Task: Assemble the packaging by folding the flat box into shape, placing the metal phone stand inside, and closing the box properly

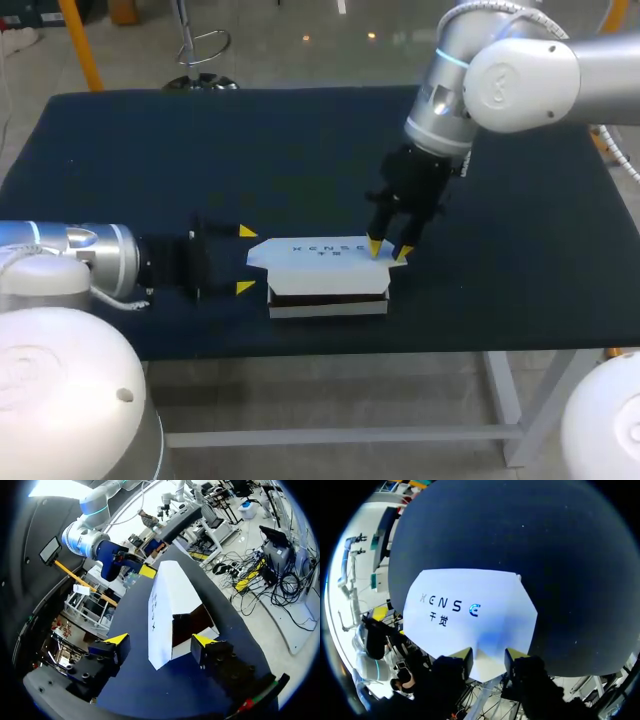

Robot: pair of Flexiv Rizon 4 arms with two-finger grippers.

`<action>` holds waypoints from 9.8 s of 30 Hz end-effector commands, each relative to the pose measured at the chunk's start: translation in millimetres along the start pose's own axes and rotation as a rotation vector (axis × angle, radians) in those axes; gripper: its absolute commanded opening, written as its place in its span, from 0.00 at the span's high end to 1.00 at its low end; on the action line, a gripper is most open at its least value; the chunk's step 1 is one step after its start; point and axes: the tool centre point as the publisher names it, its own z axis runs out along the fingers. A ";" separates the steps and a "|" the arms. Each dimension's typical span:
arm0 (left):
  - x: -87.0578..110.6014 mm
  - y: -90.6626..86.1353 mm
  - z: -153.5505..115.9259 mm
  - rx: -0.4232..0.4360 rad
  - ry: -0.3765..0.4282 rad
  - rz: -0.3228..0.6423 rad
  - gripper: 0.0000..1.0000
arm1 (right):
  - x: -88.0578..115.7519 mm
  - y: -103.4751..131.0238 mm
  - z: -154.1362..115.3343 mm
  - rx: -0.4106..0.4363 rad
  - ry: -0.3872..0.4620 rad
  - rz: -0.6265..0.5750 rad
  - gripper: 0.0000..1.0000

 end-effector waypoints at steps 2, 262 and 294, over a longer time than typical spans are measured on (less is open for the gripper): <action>-22.3 -4.3 -49.1 -0.004 0.229 -0.072 0.00 | -1.5 -0.2 1.0 -0.002 0.001 -0.001 0.54; 58.4 -1.6 57.8 -0.733 0.186 -2.096 0.44 | -22.8 5.1 55.1 -0.297 0.327 0.021 0.52; 56.7 -6.1 62.0 -0.603 0.272 -2.106 0.53 | -9.0 4.2 57.6 -0.320 0.432 -0.006 0.47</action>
